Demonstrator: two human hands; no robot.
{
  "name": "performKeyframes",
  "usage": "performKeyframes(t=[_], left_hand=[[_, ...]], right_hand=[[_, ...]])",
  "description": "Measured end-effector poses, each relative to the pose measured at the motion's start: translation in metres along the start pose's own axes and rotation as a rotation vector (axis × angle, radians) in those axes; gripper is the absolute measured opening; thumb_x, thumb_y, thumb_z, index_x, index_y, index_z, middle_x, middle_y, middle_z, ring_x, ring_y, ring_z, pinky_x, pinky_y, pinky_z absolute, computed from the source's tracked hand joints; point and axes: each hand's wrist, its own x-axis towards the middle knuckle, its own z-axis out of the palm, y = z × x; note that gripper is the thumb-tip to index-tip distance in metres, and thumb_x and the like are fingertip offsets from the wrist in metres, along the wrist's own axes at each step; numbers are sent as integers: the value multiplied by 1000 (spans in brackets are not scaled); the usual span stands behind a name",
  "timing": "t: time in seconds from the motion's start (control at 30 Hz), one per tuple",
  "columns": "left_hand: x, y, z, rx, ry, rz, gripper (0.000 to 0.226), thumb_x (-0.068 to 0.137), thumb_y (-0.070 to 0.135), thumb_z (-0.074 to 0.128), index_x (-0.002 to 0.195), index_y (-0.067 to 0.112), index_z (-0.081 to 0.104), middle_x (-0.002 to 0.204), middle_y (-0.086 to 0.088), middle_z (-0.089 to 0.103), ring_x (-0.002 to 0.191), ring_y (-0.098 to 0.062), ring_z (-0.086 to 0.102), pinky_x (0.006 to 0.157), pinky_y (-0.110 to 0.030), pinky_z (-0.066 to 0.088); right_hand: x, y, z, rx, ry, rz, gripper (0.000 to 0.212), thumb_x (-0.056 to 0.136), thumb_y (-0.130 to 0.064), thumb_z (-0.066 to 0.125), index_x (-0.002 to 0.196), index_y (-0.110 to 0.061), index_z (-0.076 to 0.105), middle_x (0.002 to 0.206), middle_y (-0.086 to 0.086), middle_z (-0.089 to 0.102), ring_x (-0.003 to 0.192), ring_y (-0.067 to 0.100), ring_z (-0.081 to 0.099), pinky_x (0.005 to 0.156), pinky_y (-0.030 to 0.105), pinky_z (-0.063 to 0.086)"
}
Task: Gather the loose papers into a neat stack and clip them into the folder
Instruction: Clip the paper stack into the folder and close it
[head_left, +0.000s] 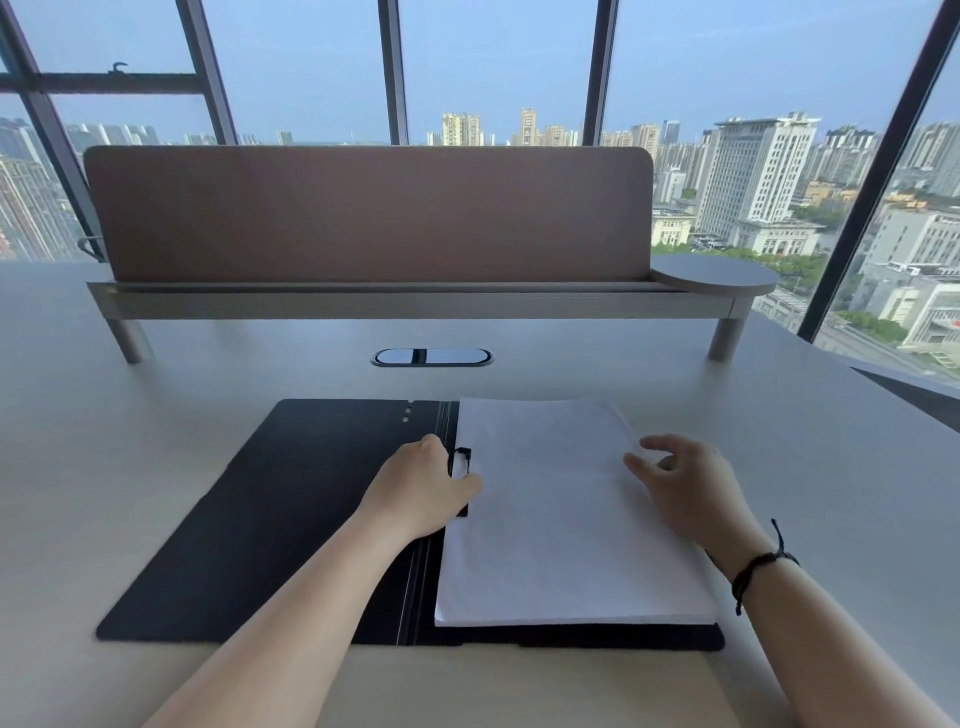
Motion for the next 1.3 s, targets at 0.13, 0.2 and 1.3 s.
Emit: performKeyframes(t=[0.13,0.2,1.3], left_hand=[[-2,2,2,-2,39,-10,34,85,38,60,77,10,42,66,4,43,55,-14,36,47,-29,26],[-1,2,3,-8,54,-17,35,86,37,60,74,12,38,64,4,40,55,-14,35,47,-29,25],[-41,-132,-70,49,245,-533,65,85,59,55,139,24,52,142,-8,57,137,-38,37,112,-45,32]], right_hand=[[-13,2,-4,-245,46,-92,17,89,-30,69,100,-21,78,68,-10,68,73,20,65,68,31,49],[-17,2,-6,-299,30,-77,15,89,-31,67,99,-27,77,74,-14,68,80,22,66,72,32,52],[-95,-30,41,-563,-165,-279,58,93,-70,37,140,-39,52,154,-27,45,149,6,32,119,47,20]])
